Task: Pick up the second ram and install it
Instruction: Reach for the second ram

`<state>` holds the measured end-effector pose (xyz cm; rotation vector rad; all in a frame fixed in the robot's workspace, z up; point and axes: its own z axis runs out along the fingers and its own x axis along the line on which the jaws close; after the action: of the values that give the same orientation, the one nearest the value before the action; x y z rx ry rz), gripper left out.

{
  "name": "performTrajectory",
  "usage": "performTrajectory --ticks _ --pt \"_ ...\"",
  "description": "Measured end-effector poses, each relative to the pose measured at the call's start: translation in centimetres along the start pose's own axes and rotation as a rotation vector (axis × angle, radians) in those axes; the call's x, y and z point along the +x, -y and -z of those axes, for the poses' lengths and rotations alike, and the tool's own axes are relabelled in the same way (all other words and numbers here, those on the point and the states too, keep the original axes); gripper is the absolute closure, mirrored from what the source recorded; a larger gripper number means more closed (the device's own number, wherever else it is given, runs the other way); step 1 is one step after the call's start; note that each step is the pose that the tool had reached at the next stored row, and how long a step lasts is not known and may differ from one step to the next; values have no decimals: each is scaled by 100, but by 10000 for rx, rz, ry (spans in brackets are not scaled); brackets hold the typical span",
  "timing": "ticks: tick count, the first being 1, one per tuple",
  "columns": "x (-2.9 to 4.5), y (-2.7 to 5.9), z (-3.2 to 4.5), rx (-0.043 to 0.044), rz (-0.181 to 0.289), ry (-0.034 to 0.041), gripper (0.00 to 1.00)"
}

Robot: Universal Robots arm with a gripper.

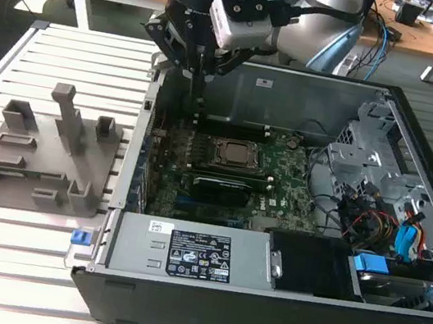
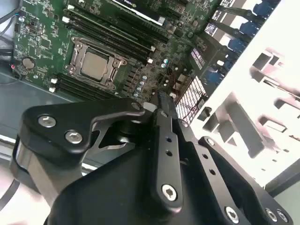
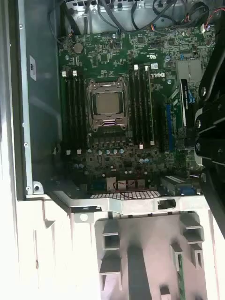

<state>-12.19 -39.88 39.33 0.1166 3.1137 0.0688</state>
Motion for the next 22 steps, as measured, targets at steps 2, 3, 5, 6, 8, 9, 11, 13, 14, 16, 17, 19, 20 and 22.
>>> performTrajectory --ticks 2,3,5,6,8,9,11,13,14,16,17,19,20,22 --pt "83 6 2 0 -1 0 89" --pt "190 14 5 0 1 2 89" --pt "360 27 9 0 0 5 89" --pt "416 31 10 0 0 6 89" --pt "495 37 11 -1 0 6 89" --pt "570 43 12 0 0 6 89" --pt "636 48 13 0 0 5 89" --pt "745 56 14 0 0 6 89" --pt "780 58 14 -1 0 6 89" --pt "819 61 13 -1 1 6 89" --pt "840 63 13 -1 1 6 89" --pt "870 65 11 -1 1 6 89" --pt "897 67 9 0 0 6 89" --pt "940 71 3 -1 0 6 89"
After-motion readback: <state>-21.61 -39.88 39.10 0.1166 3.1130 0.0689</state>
